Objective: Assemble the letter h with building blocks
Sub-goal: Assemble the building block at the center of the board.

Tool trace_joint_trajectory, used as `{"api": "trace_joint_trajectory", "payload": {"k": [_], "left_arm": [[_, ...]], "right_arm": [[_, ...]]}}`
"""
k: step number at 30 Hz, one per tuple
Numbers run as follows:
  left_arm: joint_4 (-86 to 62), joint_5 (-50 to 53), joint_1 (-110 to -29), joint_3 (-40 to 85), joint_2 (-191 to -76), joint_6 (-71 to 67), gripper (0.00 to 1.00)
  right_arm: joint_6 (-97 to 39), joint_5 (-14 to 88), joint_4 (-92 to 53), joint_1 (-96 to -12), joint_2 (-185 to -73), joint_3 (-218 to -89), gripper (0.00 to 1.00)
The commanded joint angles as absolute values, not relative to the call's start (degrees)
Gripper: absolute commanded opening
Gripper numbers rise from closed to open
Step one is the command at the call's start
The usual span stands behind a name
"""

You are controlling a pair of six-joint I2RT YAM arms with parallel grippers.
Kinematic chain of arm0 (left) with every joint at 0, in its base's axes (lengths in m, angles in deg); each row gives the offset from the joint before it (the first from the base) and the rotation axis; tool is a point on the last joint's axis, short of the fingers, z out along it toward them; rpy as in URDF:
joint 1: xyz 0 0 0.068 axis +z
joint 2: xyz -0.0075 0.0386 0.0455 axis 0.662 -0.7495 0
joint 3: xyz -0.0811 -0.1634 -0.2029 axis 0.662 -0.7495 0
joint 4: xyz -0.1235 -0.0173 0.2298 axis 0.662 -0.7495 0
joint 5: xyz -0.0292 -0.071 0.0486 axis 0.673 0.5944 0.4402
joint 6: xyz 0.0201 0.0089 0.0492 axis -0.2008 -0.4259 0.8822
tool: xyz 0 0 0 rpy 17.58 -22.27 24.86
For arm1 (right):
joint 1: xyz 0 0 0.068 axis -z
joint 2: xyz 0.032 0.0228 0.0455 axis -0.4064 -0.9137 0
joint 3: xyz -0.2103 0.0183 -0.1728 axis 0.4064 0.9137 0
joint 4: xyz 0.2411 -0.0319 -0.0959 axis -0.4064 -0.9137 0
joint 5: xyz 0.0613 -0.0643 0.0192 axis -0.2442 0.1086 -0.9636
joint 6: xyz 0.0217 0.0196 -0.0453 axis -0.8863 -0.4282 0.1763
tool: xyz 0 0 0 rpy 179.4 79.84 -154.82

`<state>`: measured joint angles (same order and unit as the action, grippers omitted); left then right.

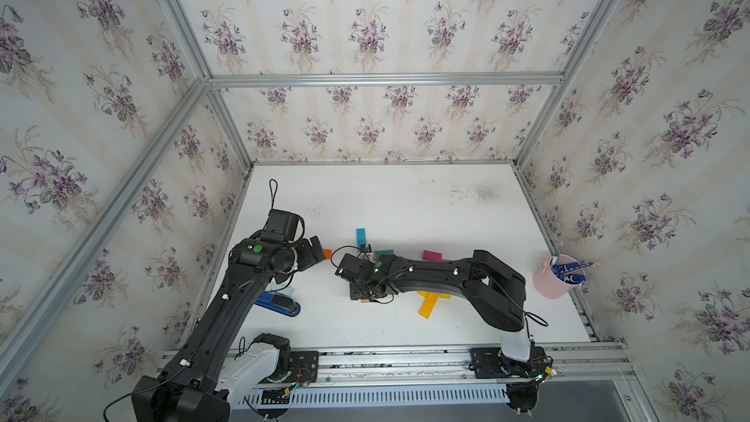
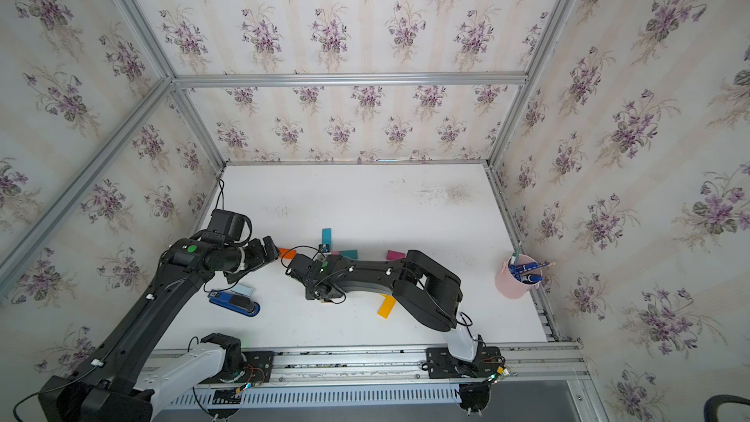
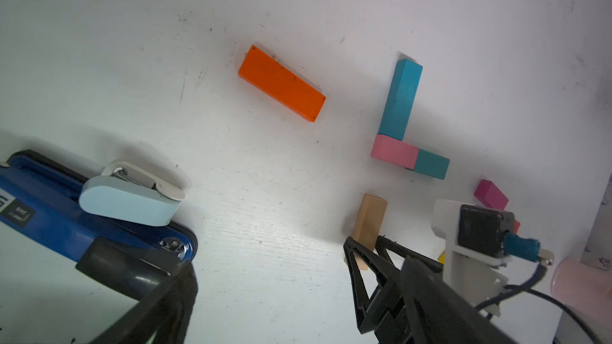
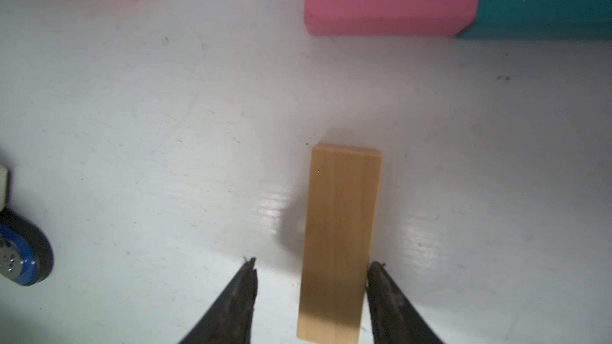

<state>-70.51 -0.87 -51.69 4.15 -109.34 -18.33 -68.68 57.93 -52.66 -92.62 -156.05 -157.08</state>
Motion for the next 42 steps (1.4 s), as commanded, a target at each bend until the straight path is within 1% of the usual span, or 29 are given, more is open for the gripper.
{"api": "trace_joint_trajectory", "payload": {"k": [1,6,12,17,31,33,36,37,38,40,42], "left_arm": [[-68.80,1.89,-51.38,3.92,-109.10,-18.25,0.98],[-68.59,2.69,-51.21,3.92,-108.68,-18.18,0.98],[-68.15,3.32,-51.12,4.25,-109.26,-18.25,0.98],[-67.88,3.77,-51.13,4.03,-109.28,-18.10,0.98],[-67.28,4.28,-51.03,2.74,-109.70,-17.62,0.98],[-67.29,4.42,-51.04,2.69,-109.96,-17.44,0.99],[-67.19,4.61,-51.04,2.50,-110.07,-17.29,0.99],[-67.11,4.60,-51.03,2.31,-109.99,-17.33,0.99],[-67.18,4.58,-51.03,2.17,-109.89,-17.21,0.99],[-67.09,4.59,-51.06,2.02,-109.79,-17.18,0.99],[-67.01,4.65,-51.01,1.99,-109.71,-17.21,0.99]], "right_arm": [[-69.23,58.22,-55.53,-92.60,-157.43,-158.06,0.48],[-68.81,58.01,-55.49,-91.87,-158.77,-159.10,0.40],[-67.20,57.09,-54.90,-89.65,-160.12,-160.59,0.32],[-65.89,57.50,-56.41,-88.98,-161.12,-163.36,0.32],[-68.88,56.54,-56.13,-87.56,-161.36,-162.97,0.31],[-68.65,56.19,-55.95,-87.39,-161.80,-163.29,0.33],[-68.13,55.91,-56.49,-87.43,-162.09,-164.34,0.52],[-68.01,56.04,-56.33,-87.52,-161.70,-164.19,0.57],[-67.92,56.26,-56.34,-87.50,-161.32,-164.01,0.60],[-67.92,56.53,-56.29,-87.52,-160.75,-163.73,0.60],[-67.90,56.36,-56.43,-87.52,-160.54,-163.73,0.57]]}}
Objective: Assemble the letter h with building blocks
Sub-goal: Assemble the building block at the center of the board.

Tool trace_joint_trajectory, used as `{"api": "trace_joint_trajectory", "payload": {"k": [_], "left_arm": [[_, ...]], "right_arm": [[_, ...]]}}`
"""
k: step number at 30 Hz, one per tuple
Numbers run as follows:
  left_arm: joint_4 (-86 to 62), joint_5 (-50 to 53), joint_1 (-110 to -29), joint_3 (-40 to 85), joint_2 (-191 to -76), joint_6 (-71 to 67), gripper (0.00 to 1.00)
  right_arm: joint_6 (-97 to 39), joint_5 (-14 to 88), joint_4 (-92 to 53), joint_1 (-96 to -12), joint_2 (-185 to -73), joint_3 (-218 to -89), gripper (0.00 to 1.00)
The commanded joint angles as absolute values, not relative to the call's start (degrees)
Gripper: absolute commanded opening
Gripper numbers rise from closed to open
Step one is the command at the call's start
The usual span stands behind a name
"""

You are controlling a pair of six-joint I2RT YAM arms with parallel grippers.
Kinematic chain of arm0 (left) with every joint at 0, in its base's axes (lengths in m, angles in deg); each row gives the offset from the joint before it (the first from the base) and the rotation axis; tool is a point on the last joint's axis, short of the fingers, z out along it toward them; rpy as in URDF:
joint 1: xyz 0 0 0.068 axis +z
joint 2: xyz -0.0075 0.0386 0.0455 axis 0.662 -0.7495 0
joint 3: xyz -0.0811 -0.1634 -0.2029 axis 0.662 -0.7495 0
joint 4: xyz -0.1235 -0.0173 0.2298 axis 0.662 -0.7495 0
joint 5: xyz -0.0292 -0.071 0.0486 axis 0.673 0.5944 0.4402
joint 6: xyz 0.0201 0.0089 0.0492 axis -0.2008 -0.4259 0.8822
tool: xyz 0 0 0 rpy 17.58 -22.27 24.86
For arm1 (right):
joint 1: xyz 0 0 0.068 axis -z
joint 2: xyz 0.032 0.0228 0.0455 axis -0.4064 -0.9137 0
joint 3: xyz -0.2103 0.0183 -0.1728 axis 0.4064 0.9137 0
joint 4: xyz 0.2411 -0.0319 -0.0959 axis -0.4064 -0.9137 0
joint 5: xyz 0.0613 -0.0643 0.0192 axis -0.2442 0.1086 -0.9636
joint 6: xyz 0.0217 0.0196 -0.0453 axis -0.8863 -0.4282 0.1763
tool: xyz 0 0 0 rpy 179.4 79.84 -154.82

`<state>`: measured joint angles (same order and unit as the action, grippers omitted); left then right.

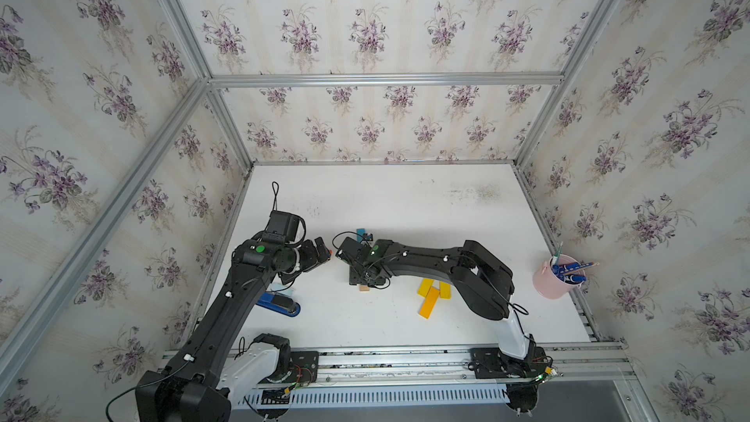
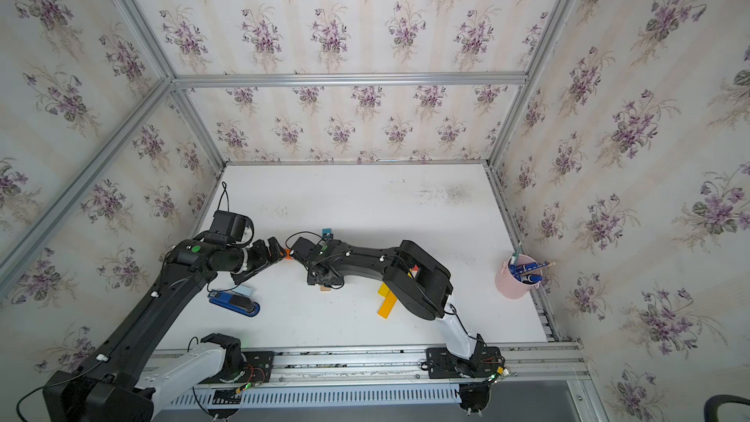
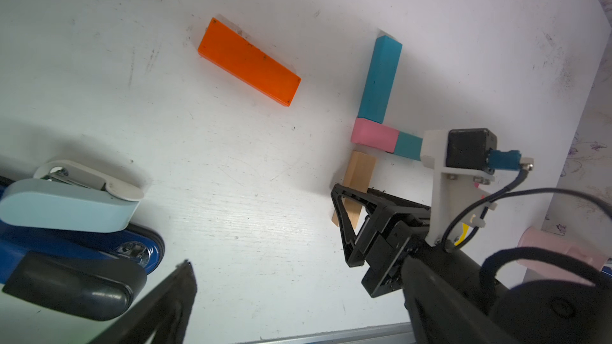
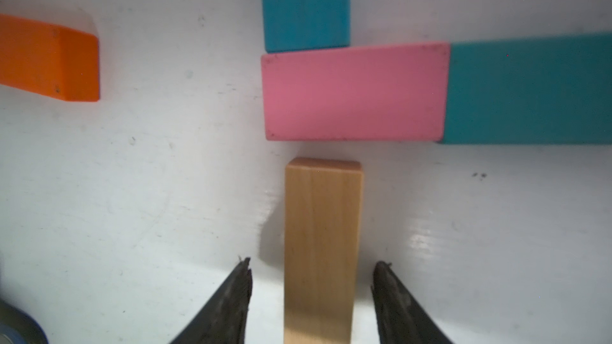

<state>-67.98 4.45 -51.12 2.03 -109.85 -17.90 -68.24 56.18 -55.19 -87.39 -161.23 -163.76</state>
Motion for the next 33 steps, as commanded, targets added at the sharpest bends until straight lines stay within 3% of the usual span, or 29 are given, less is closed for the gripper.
{"api": "trace_joint_trajectory", "payload": {"k": [1,10,33], "left_arm": [[-67.01,4.69,-51.03,1.97,-109.72,-17.23,0.99],[-66.81,4.73,-51.04,1.44,-109.36,-17.57,0.99],[-66.26,4.99,-51.03,0.69,-109.19,-17.35,0.99]], "right_arm": [[-67.88,56.27,-56.32,-87.56,-160.41,-163.60,0.54],[-66.17,56.05,-56.37,-87.69,-161.88,-164.52,0.38],[-68.21,56.58,-56.84,-87.65,-161.01,-162.85,0.27]]}}
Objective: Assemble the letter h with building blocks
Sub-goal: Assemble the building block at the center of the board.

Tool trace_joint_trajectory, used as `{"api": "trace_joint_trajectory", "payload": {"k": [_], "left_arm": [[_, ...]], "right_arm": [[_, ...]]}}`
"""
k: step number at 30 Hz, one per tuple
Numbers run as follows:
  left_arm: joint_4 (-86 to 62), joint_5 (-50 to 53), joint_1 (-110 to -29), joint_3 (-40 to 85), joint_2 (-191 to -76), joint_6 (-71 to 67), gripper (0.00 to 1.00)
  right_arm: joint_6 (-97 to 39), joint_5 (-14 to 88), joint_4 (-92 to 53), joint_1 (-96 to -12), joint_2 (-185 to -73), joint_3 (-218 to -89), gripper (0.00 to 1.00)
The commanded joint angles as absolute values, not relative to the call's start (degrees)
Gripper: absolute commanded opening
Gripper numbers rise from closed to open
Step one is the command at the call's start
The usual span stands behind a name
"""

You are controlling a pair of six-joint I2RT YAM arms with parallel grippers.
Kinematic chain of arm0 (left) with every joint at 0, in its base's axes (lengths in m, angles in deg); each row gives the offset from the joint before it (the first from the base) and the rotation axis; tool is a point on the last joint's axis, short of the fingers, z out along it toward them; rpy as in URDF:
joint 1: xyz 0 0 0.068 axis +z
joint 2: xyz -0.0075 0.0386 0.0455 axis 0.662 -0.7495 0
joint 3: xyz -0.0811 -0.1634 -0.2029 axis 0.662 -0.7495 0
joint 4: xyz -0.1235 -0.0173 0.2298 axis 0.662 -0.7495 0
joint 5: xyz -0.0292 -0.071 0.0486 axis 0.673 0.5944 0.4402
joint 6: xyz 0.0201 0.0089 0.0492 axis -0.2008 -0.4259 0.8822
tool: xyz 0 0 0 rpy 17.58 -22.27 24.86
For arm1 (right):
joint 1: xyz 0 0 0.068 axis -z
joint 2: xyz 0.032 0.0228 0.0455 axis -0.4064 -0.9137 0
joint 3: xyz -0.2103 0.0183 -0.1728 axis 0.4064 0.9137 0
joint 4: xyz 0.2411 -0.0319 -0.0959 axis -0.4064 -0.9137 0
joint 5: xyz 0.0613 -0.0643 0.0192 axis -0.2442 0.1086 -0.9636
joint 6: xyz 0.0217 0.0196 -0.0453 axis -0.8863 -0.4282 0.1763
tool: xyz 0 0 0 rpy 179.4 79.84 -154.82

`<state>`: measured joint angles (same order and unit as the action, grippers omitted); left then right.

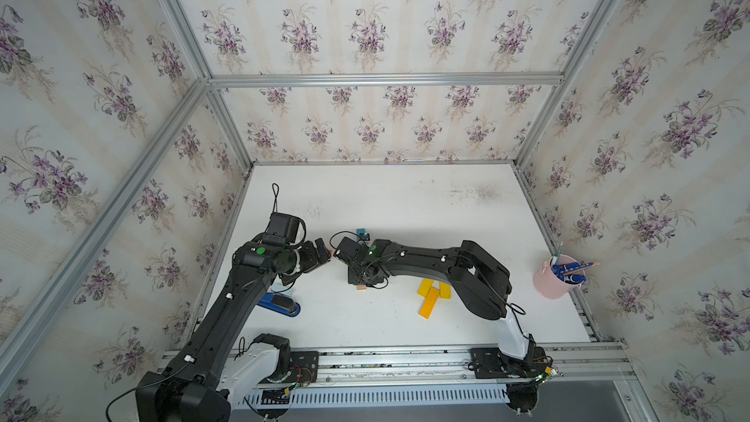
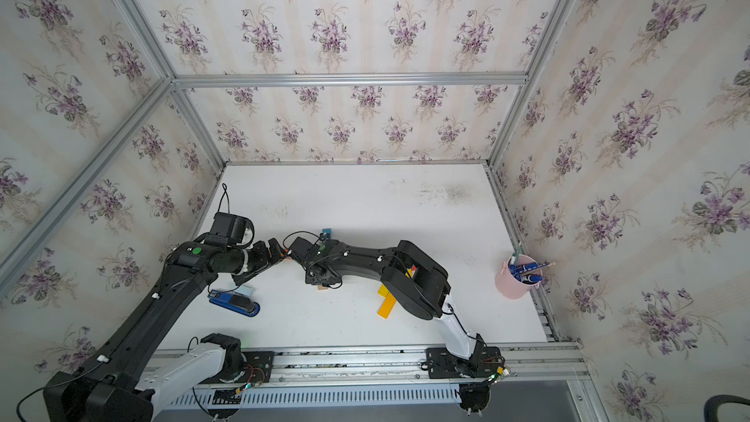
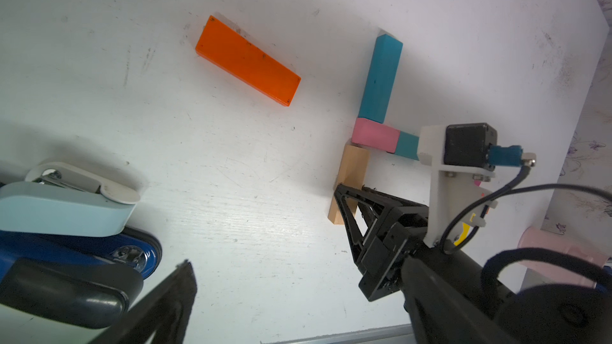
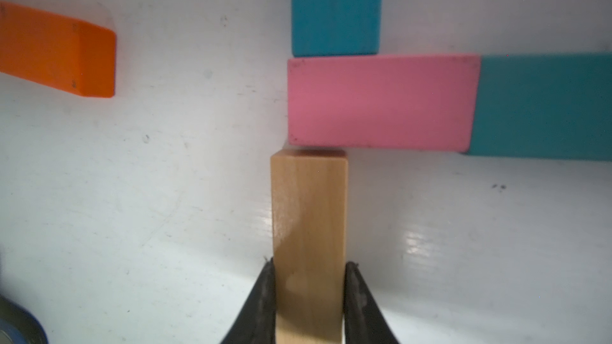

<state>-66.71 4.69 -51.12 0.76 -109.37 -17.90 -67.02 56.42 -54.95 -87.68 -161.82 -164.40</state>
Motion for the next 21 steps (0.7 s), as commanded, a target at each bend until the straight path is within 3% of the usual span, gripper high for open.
{"api": "trace_joint_trajectory", "payload": {"k": [1,21], "left_arm": [[-66.14,5.00,-51.02,0.59,-109.19,-17.28,0.99],[-65.67,5.52,-51.03,0.41,-109.80,-17.29,0.99]], "right_arm": [[-68.42,56.70,-56.81,-87.64,-160.70,-162.61,0.27],[-68.18,57.58,-58.23,-87.16,-162.51,-165.36,0.26]]}}
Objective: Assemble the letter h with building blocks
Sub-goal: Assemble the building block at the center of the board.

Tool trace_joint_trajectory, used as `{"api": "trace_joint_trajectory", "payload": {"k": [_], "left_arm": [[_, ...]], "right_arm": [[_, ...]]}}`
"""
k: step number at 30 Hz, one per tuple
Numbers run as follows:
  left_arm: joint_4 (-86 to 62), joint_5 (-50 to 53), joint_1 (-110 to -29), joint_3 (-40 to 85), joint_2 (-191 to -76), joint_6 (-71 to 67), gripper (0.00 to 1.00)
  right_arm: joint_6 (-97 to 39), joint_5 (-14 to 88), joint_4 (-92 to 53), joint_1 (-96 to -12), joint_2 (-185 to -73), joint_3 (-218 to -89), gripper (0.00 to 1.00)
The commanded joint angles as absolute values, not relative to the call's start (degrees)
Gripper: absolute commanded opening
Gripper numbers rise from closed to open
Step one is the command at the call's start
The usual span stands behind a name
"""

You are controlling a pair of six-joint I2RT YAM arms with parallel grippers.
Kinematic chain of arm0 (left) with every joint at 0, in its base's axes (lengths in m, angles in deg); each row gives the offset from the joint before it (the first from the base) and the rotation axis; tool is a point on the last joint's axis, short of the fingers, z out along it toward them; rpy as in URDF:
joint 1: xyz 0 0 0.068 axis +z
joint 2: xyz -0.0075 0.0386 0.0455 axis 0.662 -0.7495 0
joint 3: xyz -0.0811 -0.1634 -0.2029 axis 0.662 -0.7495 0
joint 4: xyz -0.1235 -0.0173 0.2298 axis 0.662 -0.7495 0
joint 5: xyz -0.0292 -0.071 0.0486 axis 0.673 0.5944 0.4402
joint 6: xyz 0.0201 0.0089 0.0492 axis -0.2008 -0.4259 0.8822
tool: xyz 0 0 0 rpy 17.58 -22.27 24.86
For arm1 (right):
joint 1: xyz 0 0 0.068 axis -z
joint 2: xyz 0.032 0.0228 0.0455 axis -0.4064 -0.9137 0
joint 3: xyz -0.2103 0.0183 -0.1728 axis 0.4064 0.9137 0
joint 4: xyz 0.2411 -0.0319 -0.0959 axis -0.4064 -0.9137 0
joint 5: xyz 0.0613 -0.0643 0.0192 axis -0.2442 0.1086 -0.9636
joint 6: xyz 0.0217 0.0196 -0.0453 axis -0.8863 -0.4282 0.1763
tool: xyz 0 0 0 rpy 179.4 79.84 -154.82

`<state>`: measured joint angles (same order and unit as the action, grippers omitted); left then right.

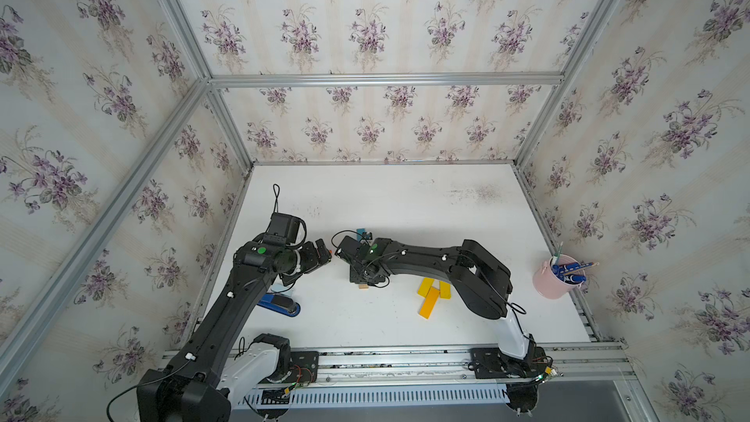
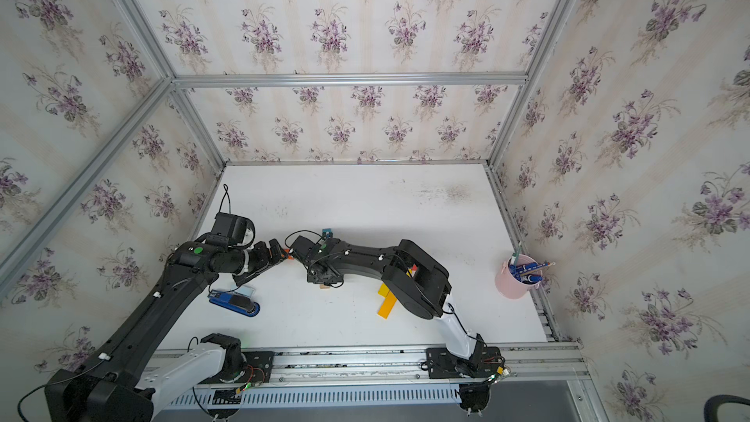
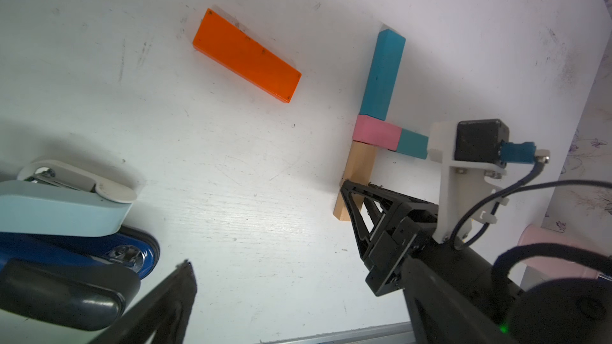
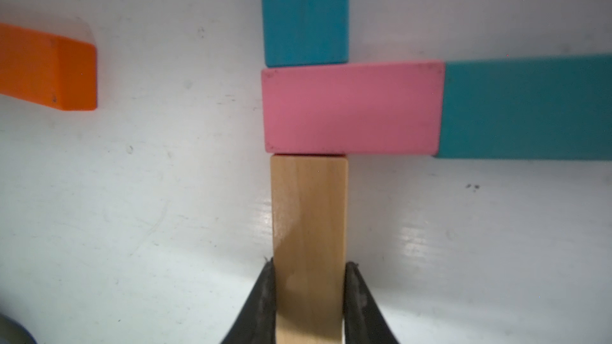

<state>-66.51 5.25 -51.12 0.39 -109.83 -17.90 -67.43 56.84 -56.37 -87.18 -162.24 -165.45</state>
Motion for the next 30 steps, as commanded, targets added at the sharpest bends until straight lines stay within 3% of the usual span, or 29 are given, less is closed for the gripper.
{"api": "trace_joint_trajectory", "payload": {"k": [1,5,9,12,19,30], "left_arm": [[-65.67,5.48,-51.09,0.49,-109.88,-17.25,0.99],[-65.73,5.61,-51.03,0.88,-110.19,-17.29,0.99],[-66.03,5.66,-51.03,1.59,-110.58,-17.28,0.99],[-66.11,5.70,-51.04,1.81,-110.67,-17.44,0.99],[-65.04,6.20,-51.03,1.12,-111.96,-18.03,0.99],[-64.81,6.55,-51.04,1.00,-111.82,-18.24,0.99]], "right_arm": [[-68.18,57.51,-58.25,-87.17,-162.52,-165.40,0.26],[-68.01,57.33,-57.96,-87.17,-162.60,-165.49,0.27],[-67.68,56.67,-57.85,-87.16,-162.74,-165.76,0.52],[-67.65,56.82,-57.71,-87.25,-162.04,-165.40,0.57],[-66.63,57.66,-57.60,-87.44,-159.95,-165.20,0.58],[-65.12,57.15,-57.34,-87.24,-162.73,-166.87,0.47]]}}
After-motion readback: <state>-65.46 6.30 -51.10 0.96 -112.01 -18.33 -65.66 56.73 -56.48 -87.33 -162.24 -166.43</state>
